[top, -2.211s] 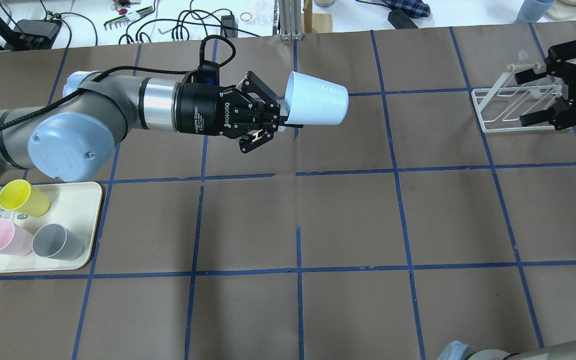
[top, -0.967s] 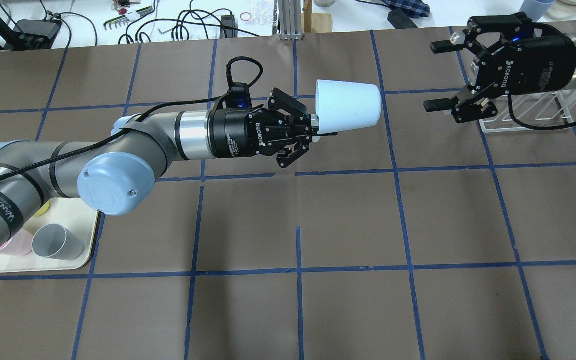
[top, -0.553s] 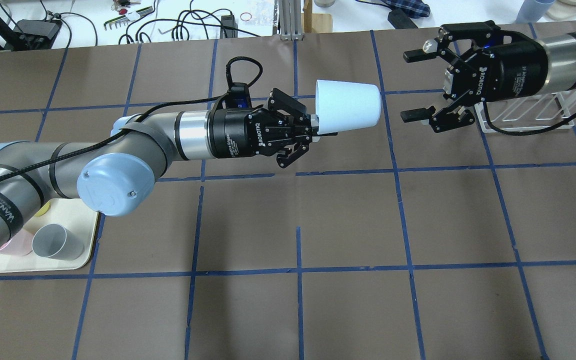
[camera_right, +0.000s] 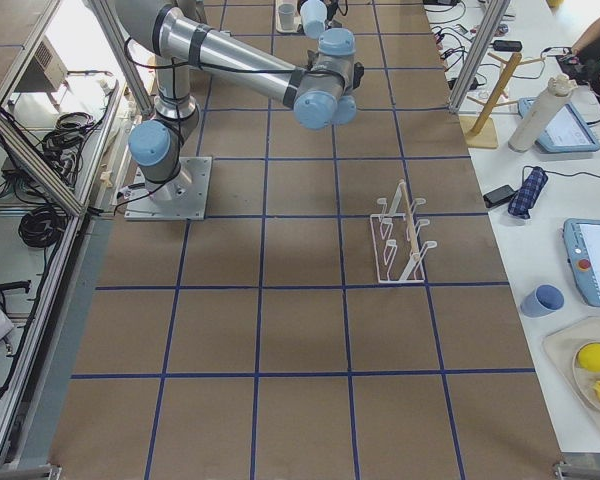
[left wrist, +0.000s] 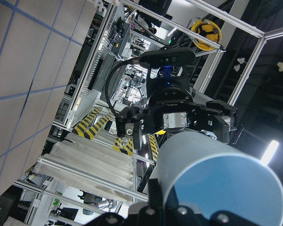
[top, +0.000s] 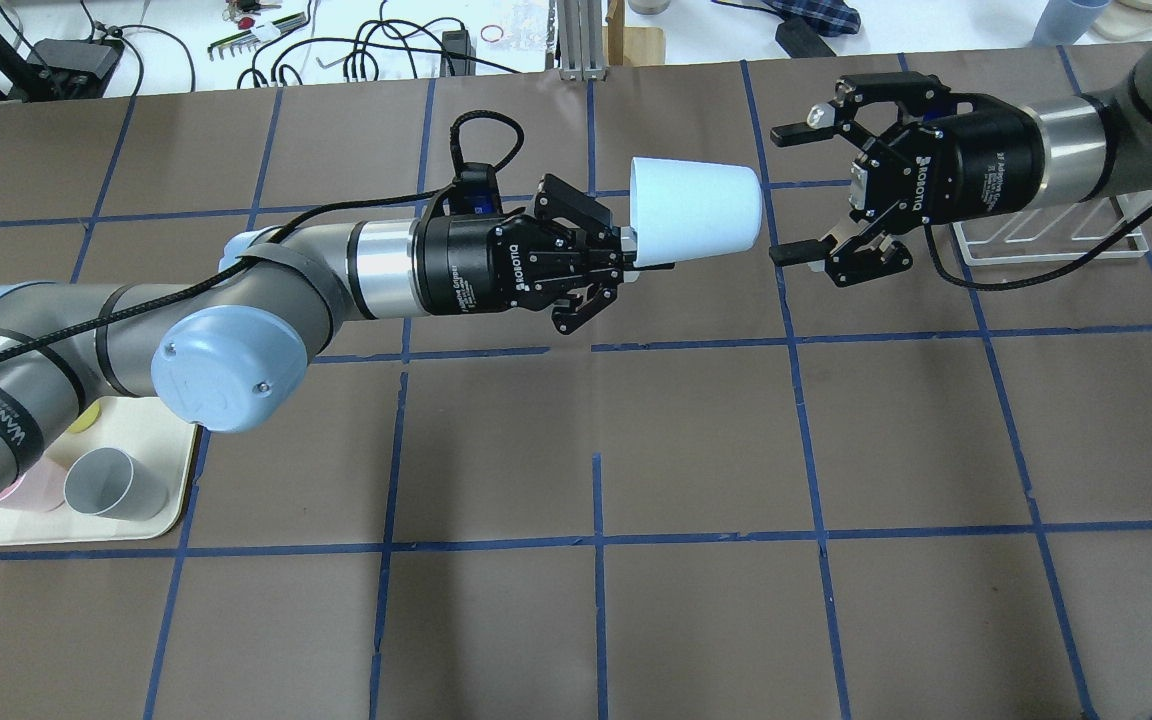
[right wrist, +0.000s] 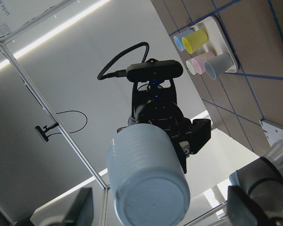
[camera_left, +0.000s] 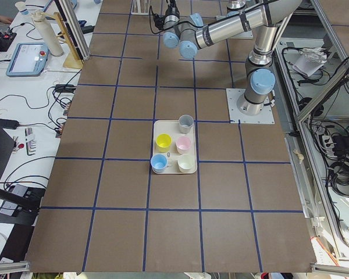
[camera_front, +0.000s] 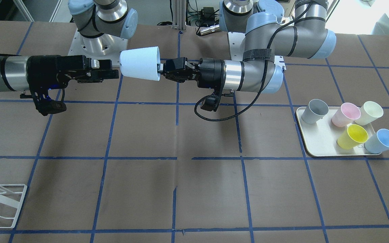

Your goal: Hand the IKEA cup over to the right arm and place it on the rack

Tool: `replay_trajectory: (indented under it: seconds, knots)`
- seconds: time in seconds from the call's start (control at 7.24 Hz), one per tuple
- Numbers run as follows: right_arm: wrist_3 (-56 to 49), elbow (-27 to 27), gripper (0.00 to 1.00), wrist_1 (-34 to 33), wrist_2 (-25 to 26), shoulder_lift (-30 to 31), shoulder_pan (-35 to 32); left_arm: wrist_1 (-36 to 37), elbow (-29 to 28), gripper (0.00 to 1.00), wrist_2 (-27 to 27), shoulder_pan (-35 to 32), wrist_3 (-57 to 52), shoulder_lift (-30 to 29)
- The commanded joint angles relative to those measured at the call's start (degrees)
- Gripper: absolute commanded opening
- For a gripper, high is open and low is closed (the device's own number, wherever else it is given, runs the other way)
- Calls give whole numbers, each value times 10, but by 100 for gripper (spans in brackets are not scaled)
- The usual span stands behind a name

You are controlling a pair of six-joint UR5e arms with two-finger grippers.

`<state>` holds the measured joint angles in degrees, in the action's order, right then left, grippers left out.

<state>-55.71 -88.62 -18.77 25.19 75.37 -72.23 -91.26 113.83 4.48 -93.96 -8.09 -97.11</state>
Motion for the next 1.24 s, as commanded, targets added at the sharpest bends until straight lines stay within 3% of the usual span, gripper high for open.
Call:
replay_trajectory:
  seconds: [0.0,1.11]
  knots:
    - [0,0,100,0,-19,0,-20,0,0,0,0,1,0,1]
    - [1,7,100,18,-28,6,-41,-1,2,0,0,1,1,10]
